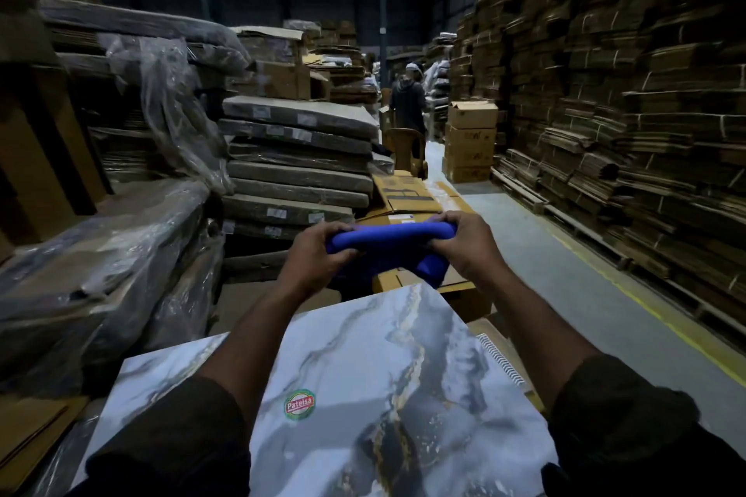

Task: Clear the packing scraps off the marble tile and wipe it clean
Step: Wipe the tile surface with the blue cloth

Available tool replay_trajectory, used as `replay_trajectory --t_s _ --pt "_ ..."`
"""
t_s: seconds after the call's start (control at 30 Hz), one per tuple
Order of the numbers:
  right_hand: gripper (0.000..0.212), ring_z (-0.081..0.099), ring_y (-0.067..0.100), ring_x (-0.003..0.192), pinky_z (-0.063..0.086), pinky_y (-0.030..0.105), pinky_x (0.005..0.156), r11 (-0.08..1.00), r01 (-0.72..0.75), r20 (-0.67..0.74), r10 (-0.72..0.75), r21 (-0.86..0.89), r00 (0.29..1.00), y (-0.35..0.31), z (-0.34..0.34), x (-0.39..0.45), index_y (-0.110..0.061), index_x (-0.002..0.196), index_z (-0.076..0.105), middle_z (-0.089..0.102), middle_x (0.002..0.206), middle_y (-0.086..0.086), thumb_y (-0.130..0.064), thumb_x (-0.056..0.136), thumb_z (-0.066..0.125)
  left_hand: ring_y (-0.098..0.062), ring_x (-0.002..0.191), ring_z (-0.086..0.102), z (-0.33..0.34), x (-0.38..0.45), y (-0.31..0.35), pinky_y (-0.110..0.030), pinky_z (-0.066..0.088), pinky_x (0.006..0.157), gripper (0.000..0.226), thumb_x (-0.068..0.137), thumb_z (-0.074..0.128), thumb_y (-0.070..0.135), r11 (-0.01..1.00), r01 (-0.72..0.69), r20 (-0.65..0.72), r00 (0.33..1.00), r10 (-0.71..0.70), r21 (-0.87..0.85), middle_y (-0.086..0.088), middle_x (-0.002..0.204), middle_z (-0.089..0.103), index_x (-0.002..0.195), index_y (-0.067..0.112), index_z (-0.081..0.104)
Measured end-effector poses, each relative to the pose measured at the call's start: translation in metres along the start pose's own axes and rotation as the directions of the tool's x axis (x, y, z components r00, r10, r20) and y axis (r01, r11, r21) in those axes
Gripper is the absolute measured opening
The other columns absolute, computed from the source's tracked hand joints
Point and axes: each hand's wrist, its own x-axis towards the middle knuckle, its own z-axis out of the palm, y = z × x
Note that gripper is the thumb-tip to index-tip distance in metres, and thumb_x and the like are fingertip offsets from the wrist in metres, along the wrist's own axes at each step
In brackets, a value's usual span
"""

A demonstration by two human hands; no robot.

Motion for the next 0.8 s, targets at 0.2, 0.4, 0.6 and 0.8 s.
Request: replay_trajectory --t_s 0.2,0.4,0.6,0.8 --pt "0.031 0.069 0.023 0.095 0.06 0.029 0.075 0.956 -0.084 0.097 0.059 0.28 0.994 0.018 -0.01 0.007 -0.02 0.106 0.069 0.07 0.105 0.003 -0.029 0.08 0.084 -0.025 0.101 0.068 0.011 0.005 0.002 -0.031 0.058 0.08 0.038 0.085 0.078 0.034 0.862 0.227 0.043 0.971 -0.234 -0.453 -0.014 0.113 0.07 0.112 0.01 0.066" --pt "0.023 0.071 0.028 0.091 0.059 0.046 0.076 0.938 -0.07 -0.034 0.086 0.341 0.996 0.033 -0.005 0.009 -0.022 0.105 0.068 0.074 0.097 0.006 -0.038 0.09 0.074 -0.013 0.085 0.071 0.057 0.006 -0.001 -0.023 0.057 0.064 0.021 0.096 0.069 0.03 0.756 0.258 -0.036 0.937 -0.348 -0.602 0.001 0.09 0.078 0.106 0.011 0.069" --pt "0.026 0.07 0.024 0.086 0.057 0.041 0.069 0.95 -0.05 -0.068 0.075 0.308 0.995 0.039 -0.013 0.016 -0.02 0.106 0.067 0.071 0.095 0.005 -0.04 0.09 0.073 -0.019 0.103 0.064 0.083 0.004 -0.002 -0.031 0.055 0.087 0.041 0.088 0.079 0.024 0.923 0.284 -0.179 0.925 -0.335 -0.26 -0.005 0.114 0.068 0.123 0.011 0.062" --pt "0.015 0.066 0.018 0.079 0.056 0.029 0.06 0.867 -0.246 0.071 0.239 0.433 0.968 0.034 -0.008 0.025 -0.026 0.108 0.051 0.063 0.103 0.007 -0.023 0.098 0.062 -0.005 0.123 0.06 0.109 -0.013 0.038 -0.029 0.052 0.103 0.053 0.091 0.071 0.028 0.915 0.103 0.136 0.989 -0.054 -0.39 0.015 0.135 0.061 0.14 0.033 0.05"
